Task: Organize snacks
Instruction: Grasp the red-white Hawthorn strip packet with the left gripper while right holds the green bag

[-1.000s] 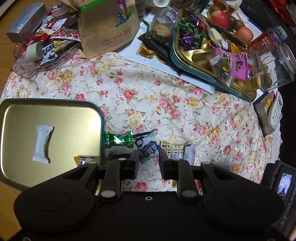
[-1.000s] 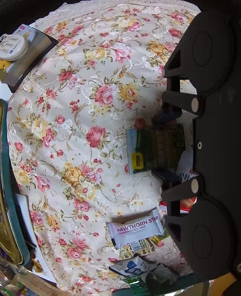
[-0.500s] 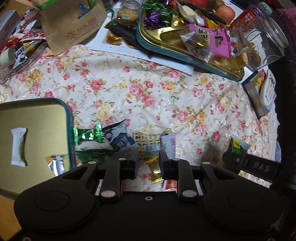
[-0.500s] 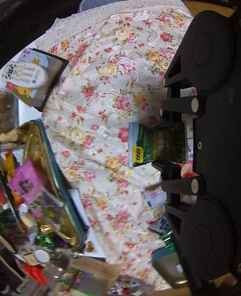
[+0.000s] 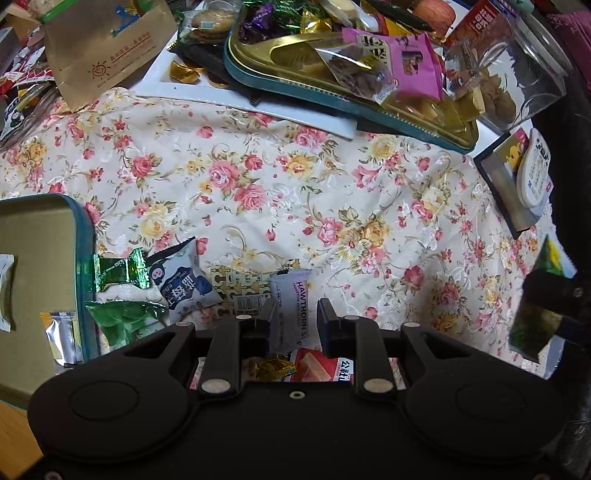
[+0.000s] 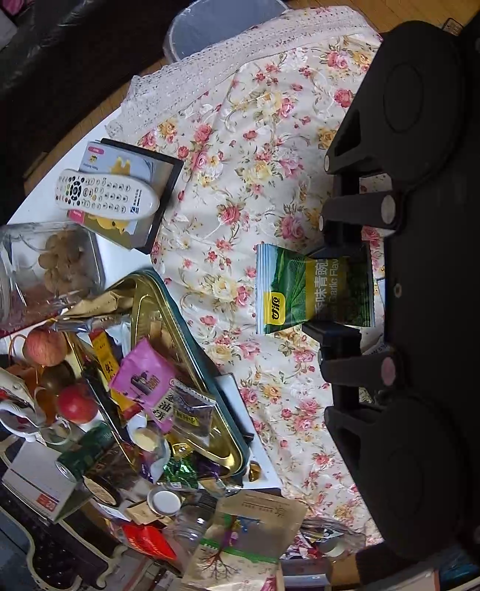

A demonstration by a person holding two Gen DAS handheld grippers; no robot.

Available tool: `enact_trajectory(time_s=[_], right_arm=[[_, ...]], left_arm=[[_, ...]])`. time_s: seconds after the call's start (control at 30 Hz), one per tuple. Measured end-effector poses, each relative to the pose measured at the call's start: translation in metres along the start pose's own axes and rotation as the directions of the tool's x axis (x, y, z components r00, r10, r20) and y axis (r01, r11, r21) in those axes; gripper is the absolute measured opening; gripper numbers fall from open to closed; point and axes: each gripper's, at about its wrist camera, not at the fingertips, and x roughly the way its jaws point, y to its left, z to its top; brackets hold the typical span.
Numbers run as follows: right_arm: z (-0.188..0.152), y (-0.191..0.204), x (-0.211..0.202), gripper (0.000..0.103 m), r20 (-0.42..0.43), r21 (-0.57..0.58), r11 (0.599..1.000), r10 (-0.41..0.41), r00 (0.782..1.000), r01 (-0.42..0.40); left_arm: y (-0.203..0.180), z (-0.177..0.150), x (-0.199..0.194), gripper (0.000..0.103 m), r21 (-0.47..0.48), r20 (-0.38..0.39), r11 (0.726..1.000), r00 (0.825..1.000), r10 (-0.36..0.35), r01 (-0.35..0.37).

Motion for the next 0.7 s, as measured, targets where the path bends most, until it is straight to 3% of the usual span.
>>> enact_trajectory(time_s=[0.47,0.6,0.63,0.7], right_arm=[[-0.001,-0.011,-0.009,0.037,0.003,0.018,1.000,0.025,1.000,-0.025],[-0.002,-0.009,-0.011,0.037,0.012,0.004,1.000,0.024,1.000,-0.024],[-0.002,-0.009,-0.010,0.037,0.012,0.006,1.000,0.022,1.000,-0.023],[-0.002,-0.011,-0.010,0.037,0.011,0.010,1.000,0.021,1.000,-0.021]], left_arm=[[-0.030,-0.012,0.037,0.032,0.119,-0.050,0.982,0.987,0.156,-0.149],[-0.041,-0.015,0.047,0.033,0.168,-0.081,0.975,0.984,0.160,-0.145],[-0.041,-0.016,0.049,0.025,0.162,-0.090,0.978,0.985,0.145,-0.129],[-0.038,-0.016,0.048,0.020,0.139,-0.096,0.985,0.989,0.116,-0.102]])
